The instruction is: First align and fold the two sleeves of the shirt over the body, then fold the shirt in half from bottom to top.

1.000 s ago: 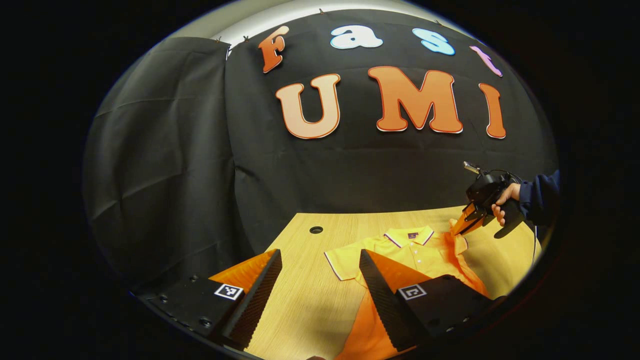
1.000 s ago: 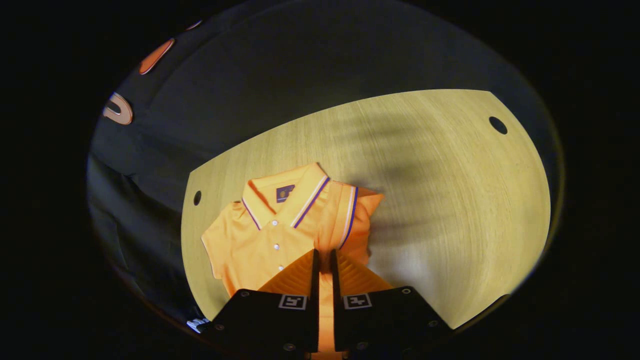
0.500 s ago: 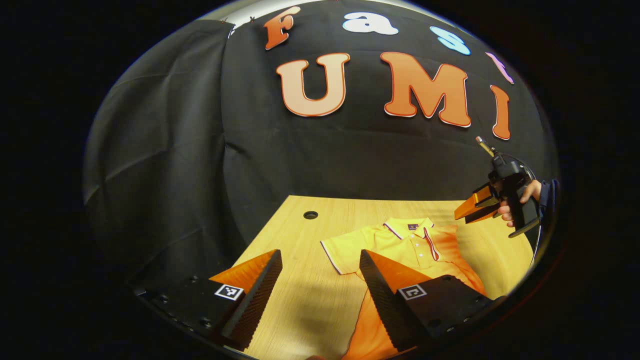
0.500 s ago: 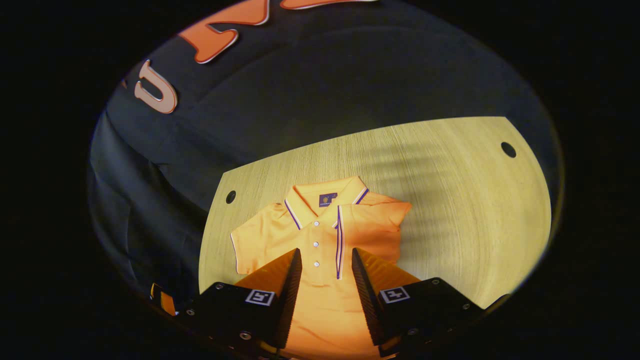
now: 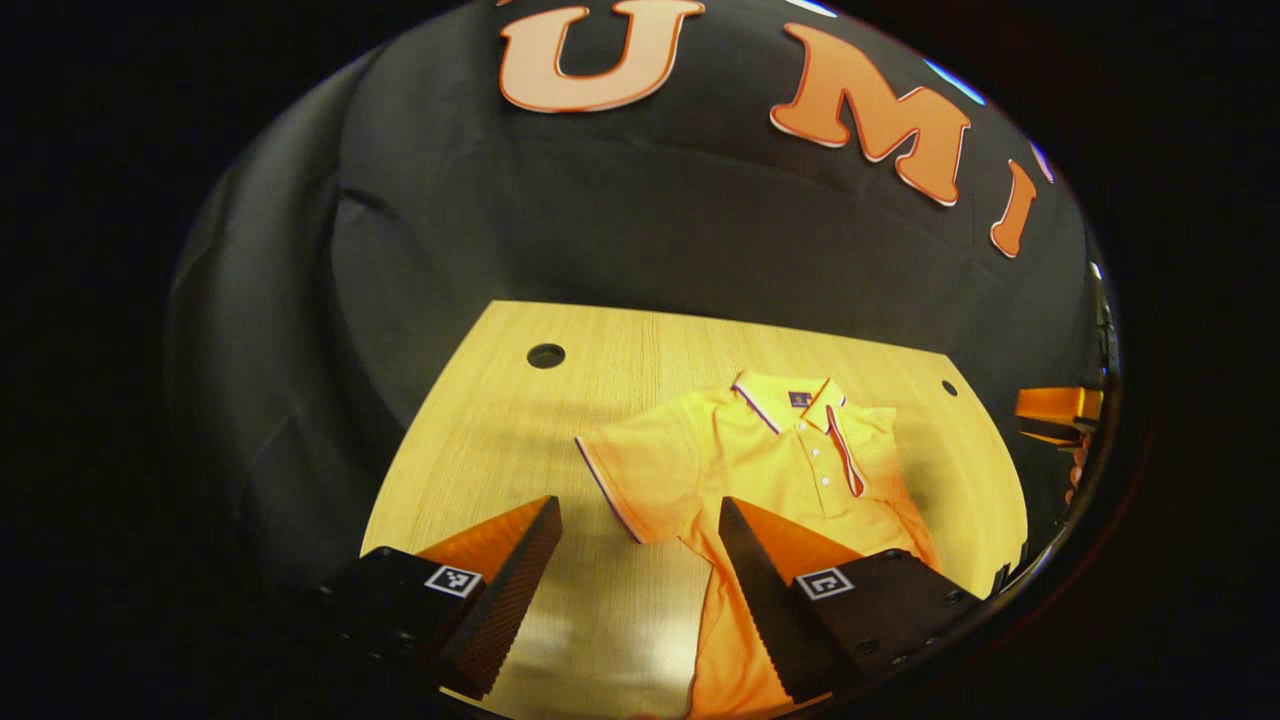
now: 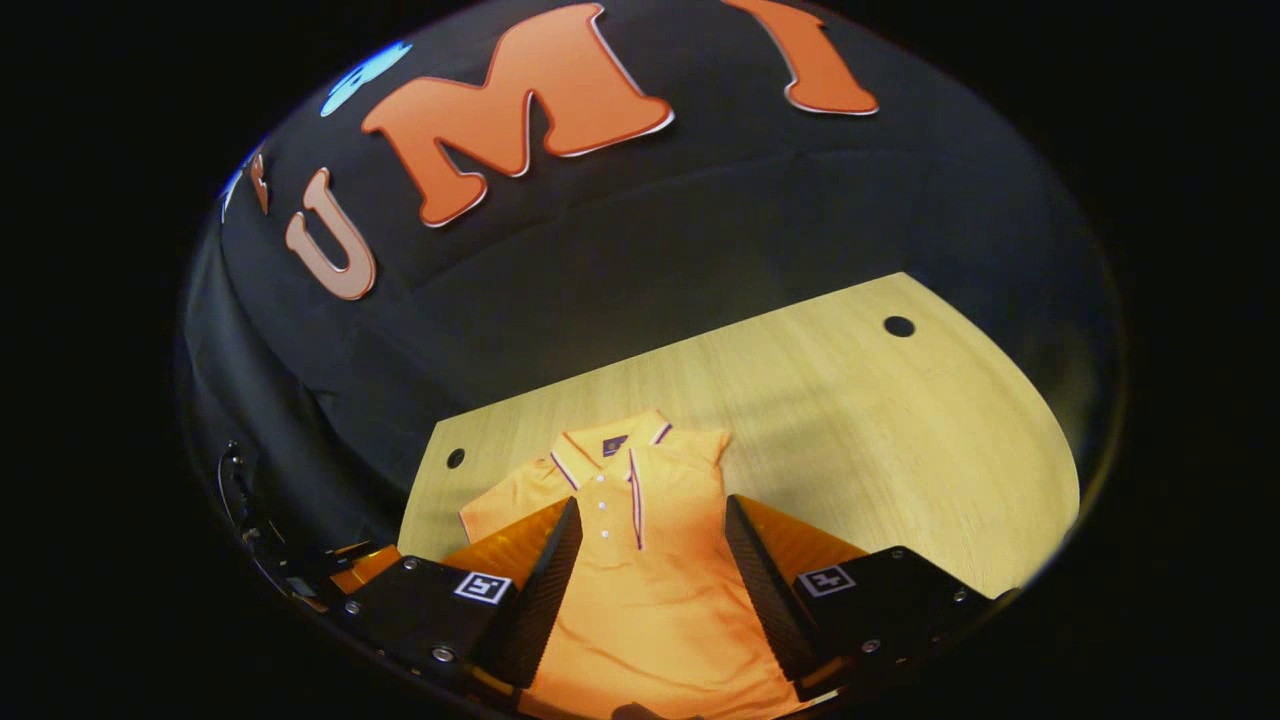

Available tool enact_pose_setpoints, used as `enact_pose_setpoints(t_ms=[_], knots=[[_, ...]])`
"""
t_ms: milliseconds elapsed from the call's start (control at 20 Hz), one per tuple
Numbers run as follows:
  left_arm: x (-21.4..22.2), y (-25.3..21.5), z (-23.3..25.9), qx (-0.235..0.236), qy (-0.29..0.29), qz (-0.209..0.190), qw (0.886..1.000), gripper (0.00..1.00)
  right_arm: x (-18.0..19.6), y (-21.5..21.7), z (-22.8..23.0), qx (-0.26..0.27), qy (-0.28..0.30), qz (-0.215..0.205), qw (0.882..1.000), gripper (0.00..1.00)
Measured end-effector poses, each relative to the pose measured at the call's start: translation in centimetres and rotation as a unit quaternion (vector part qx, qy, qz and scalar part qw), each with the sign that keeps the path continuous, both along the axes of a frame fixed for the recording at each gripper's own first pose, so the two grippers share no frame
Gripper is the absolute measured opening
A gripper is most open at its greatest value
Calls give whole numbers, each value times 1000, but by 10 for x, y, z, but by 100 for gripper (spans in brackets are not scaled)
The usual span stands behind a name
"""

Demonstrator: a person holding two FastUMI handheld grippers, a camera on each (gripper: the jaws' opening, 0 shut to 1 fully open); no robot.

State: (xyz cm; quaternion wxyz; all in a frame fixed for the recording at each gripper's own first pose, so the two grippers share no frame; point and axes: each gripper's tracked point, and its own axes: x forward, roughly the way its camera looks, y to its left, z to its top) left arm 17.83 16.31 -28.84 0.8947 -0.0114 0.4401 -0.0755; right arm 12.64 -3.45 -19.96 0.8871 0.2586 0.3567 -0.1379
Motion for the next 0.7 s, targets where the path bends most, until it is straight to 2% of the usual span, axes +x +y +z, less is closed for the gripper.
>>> enact_pose_setpoints(t_ms=[150,300,450,700], knots=[[18,-7,-29,-8,56,-13,998,98,-46,-21,4,-20,0,-56,998,89],[34,-14,-56,-4,107,-10,994,98,-85,-34,14,-51,-2,-93,994,89],[50,-18,-80,1,150,5,989,98,-110,-48,31,-98,-4,-109,989,90],[61,-12,-122,22,227,36,973,97,-128,-70,63,-172,-20,-110,979,90]])
